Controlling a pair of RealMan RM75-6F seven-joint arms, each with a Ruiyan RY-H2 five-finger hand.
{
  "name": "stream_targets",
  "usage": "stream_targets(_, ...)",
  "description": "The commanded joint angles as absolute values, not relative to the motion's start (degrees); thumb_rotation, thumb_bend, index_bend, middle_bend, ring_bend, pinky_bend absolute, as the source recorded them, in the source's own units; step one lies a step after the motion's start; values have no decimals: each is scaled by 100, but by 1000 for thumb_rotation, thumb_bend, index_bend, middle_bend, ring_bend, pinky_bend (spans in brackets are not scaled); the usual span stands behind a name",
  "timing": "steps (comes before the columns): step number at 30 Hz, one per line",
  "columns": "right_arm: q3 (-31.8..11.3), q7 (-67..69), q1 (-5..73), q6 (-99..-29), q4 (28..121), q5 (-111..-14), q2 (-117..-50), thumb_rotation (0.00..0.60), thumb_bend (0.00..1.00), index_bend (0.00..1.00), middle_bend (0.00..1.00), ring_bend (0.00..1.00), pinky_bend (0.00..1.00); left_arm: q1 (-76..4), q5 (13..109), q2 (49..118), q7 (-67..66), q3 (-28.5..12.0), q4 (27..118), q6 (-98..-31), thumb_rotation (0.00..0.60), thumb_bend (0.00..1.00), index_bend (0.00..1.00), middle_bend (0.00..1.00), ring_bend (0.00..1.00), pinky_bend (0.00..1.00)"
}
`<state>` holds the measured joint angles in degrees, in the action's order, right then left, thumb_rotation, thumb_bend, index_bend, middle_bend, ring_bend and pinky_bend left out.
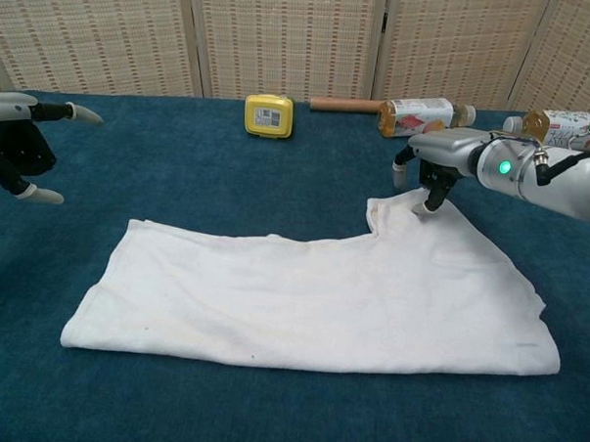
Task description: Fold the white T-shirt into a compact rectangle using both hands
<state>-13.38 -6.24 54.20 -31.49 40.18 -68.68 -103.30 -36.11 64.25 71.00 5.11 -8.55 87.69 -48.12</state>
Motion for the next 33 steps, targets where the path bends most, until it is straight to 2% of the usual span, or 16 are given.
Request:
stream_targets(1, -1326, -640, 5446, -3128, 3998, -6853, -10352, 600, 297, 416, 898, 972, 1000, -3604, 6429, 7103, 520, -851, 8759, -4810, 600, 292, 0, 888, 855, 974)
stream_targets(6, -1281, -649, 5426, -3135, 4024, -6844, -10354, 600, 320, 508, 903, 972, 1000, -3584, 6448, 7106, 550, -856, 8757, -4832, 600, 292, 0, 888, 855, 974)
stream_targets(11, -1243, -663, 5391, -3157, 4046, -6825, -10342, 600, 370, 528, 907, 972, 1000, -3572, 6467, 7107, 576, -855, 8743, -4833, 600, 292, 0, 889, 855, 974)
stream_targets(21, -1204, -556, 5312, -3380, 4257, -6918, -10216, 600, 598, 598, 923, 972, 1000, -3552, 6500, 7116, 594, -858, 8738, -4857, 600, 292, 0, 888, 855, 974)
stream_targets(33, -1048, -426, 4954, -4017, 5125, -7192, -9731, 600, 638, 686, 947, 974, 1000, -3548, 6543, 7097, 613, -872, 8764, -4869, 600, 292, 0, 889, 855, 973)
